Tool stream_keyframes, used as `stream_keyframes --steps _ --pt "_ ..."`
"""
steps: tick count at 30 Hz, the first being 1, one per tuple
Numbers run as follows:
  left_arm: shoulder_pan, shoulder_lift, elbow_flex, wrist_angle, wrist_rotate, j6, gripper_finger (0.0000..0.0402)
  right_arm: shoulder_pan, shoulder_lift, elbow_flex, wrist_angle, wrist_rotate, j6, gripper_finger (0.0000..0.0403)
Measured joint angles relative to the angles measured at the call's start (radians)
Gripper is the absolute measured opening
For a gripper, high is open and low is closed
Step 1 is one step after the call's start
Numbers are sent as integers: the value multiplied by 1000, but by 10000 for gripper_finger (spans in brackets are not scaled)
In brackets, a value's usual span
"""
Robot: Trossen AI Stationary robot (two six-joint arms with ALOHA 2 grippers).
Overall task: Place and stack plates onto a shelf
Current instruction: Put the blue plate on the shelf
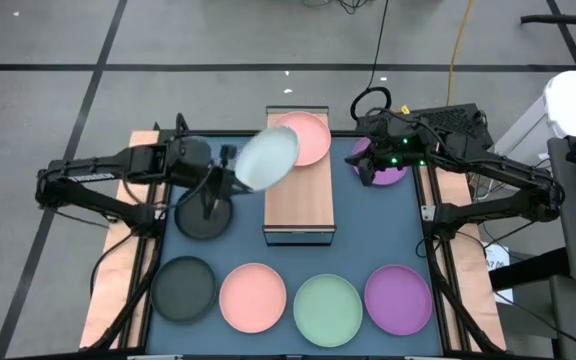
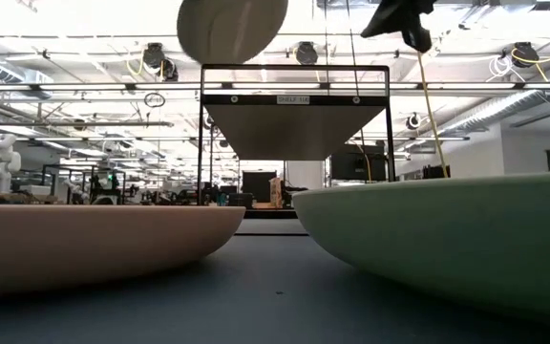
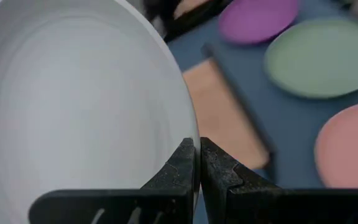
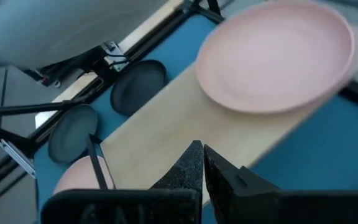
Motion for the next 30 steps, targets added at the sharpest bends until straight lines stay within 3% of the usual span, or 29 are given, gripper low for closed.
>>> stream_keyframes --steps 8,12,20,30 --pt "-93 33 2 56 136 2 9 2 0 0 -72 0 147 0" --pt "-111 89 2 82 155 55 9 9 -1 0 -64 2 180 0" --pt "-111 177 0 133 153 91 9 109 -14 0 -31 199 256 0" --pt "-80 219 0 157 178 95 9 207 -15 0 -30 260 313 0"
